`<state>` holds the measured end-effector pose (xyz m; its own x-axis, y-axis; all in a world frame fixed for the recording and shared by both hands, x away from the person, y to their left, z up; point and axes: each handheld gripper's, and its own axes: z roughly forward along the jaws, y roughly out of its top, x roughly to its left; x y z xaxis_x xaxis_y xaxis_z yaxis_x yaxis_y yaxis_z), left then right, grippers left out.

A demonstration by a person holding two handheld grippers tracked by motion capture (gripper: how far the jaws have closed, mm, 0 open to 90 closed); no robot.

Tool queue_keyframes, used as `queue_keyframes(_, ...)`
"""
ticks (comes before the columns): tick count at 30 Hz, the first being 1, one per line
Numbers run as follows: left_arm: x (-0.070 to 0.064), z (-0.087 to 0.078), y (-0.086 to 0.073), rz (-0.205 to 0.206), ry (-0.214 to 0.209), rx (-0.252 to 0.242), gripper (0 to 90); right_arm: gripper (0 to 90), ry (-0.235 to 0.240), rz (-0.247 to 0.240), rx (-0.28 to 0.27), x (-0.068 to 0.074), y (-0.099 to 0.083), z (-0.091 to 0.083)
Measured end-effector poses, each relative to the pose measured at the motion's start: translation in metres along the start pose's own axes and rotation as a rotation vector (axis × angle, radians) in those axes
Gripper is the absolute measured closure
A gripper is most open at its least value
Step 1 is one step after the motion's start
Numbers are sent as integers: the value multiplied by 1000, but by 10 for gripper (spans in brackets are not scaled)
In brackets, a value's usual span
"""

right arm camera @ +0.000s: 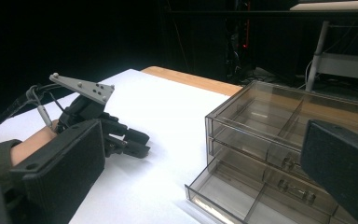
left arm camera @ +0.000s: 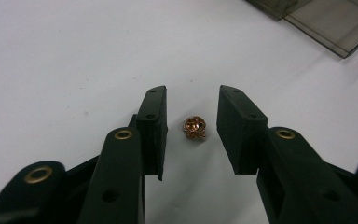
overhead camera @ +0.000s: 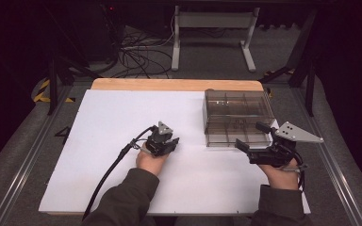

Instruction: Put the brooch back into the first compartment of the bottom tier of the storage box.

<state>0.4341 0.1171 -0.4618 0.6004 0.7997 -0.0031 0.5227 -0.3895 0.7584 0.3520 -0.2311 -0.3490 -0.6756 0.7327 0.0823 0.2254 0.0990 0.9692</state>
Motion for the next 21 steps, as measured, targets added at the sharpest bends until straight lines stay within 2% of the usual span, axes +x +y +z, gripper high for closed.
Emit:
queue_keyframes(4, 0, 1, 0, -9, 9, 13, 670, 7, 0, 0, 0, 0, 0, 0)
queue_keyframes(7, -1, 2, 1, 3, 19, 22, 704, 7, 1, -1, 0, 0, 0, 0)
queue_keyframes(14, -1, 3, 1, -2, 29, 25, 747, 7, 2, 0, 1, 1, 0, 1)
queue_keyframes(21, -3, 3, 1, 12, 39, 25, 794, 7, 4, -5, 1, 2, 0, 2)
